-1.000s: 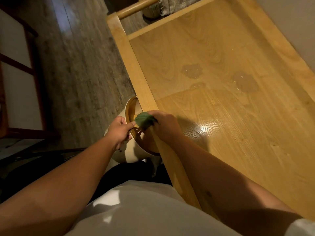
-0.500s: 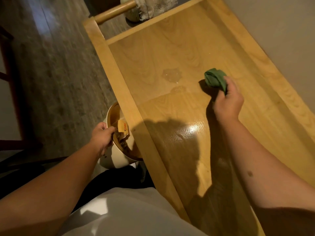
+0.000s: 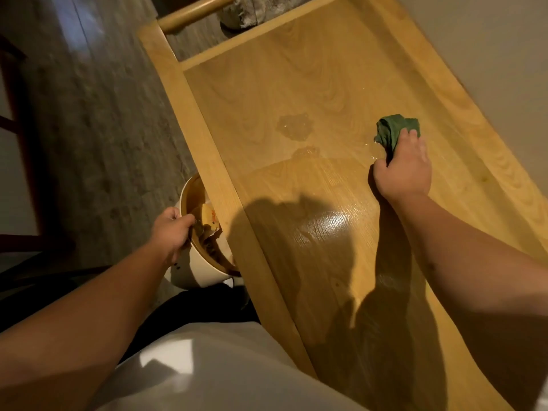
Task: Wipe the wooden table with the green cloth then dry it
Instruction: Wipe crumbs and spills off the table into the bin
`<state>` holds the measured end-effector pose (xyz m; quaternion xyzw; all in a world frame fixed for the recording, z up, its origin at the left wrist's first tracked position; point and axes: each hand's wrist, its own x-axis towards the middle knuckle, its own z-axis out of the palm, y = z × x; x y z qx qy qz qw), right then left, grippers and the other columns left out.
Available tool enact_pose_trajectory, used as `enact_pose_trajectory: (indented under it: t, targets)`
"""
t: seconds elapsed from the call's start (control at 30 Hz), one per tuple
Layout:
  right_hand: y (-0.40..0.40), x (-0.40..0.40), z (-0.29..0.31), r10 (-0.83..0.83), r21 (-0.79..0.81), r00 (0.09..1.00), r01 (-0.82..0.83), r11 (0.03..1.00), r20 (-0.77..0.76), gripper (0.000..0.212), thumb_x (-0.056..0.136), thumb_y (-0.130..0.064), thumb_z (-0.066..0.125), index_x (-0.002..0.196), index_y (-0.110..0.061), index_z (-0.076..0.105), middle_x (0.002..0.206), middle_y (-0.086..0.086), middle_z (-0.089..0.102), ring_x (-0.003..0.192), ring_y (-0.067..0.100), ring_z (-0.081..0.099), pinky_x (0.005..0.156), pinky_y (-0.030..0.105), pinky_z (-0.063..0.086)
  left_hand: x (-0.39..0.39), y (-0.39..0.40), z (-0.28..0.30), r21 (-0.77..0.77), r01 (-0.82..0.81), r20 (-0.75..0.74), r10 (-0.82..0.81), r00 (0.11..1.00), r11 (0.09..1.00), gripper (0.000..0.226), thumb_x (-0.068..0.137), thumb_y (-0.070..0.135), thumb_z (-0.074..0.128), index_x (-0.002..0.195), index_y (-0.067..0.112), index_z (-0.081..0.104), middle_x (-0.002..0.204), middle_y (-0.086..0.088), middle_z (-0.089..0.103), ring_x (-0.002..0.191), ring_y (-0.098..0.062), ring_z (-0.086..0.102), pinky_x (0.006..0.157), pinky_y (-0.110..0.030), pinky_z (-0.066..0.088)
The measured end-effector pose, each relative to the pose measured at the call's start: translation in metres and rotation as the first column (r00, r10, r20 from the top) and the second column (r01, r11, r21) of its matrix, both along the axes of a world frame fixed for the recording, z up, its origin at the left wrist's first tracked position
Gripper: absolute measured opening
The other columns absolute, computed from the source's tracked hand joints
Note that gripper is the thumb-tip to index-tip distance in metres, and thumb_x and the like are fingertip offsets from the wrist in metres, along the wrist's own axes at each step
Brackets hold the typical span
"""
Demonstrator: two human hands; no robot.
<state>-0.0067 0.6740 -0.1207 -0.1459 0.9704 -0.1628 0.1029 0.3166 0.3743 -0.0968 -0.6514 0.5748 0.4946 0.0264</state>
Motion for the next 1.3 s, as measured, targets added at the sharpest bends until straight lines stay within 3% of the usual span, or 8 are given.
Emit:
enact_pose_trajectory:
  t: [0.53,0.7,0.87,1.0,1.17,1.3]
  targets:
    - [-0.069,0.064,-0.003,0.288,-0.050,0.957,-0.286,0.957,0.039,0.072,0.088,-0.022,0.049,0.155,-0.012,0.024,0.163,0.010,0.023,0.151,0.026,0.017,0.121,0.039,0.018,0.004,-0.001,-0.004,-0.013,0.016,-0.031,-0.016,0.999,1.000,0.020,0.089,0.010,0.061,0.080,0.020,0.046,0.075,-0.011,0.060,0.059,-0.021,0.057,0.050,-0.033,0.046]
    - [-0.101,0.097,-0.002,0.368,-0.061,0.927,-0.364,0.929,0.071,0.074,0.084,-0.021,0.045,0.156,-0.019,0.025,0.164,0.001,0.024,0.151,0.019,0.018,0.120,0.037,0.017,0.004,0.000,-0.005,-0.025,0.028,-0.022,-0.028,0.999,0.999,0.021,0.088,0.010,0.062,0.078,0.020,0.047,0.070,-0.010,0.059,0.052,-0.019,0.053,0.043,-0.029,0.042]
    - [-0.130,0.144,-0.004,0.491,-0.193,0.869,-0.473,0.859,0.056,0.058,0.095,-0.016,0.045,0.152,-0.016,0.034,0.159,0.005,0.035,0.148,0.022,0.026,0.117,0.033,0.016,0.003,0.000,-0.004,-0.024,0.025,-0.044,-0.026,0.999,0.999,0.025,0.087,0.007,0.061,0.075,0.020,0.043,0.064,-0.008,0.056,0.043,-0.015,0.050,0.038,-0.025,0.038]
    - [-0.154,0.187,-0.001,0.589,-0.212,0.808,-0.577,0.789,-0.008,0.047,0.096,-0.008,0.052,0.143,-0.012,0.048,0.149,0.009,0.049,0.140,0.028,0.043,0.112,0.041,0.033,0.004,0.000,-0.005,-0.037,0.012,-0.052,-0.014,0.999,0.999,0.030,0.082,0.004,0.061,0.069,0.020,0.040,0.057,-0.008,0.051,0.035,-0.015,0.042,0.033,-0.022,0.031]
    - [-0.177,0.224,0.005,0.749,-0.192,0.660,-0.730,0.656,0.050,0.050,0.090,-0.014,0.061,0.138,-0.010,0.048,0.148,0.009,0.049,0.138,0.027,0.042,0.103,0.040,0.043,0.006,-0.001,-0.004,-0.024,0.018,-0.065,-0.020,0.998,1.000,0.029,0.084,0.006,0.061,0.070,0.021,0.040,0.053,-0.006,0.049,0.034,-0.014,0.040,0.033,-0.023,0.029]
    - [-0.183,0.242,0.011,0.787,-0.201,0.617,-0.770,0.606,0.006,0.037,0.088,-0.018,0.051,0.123,-0.008,0.057,0.130,0.010,0.059,0.128,0.028,0.048,0.091,0.039,0.045,0.008,-0.003,-0.004,-0.015,0.018,-0.066,-0.019,0.998,1.000,0.027,0.086,0.009,0.060,0.072,0.020,0.041,0.055,-0.008,0.049,0.036,-0.015,0.038,0.035,-0.023,0.028]
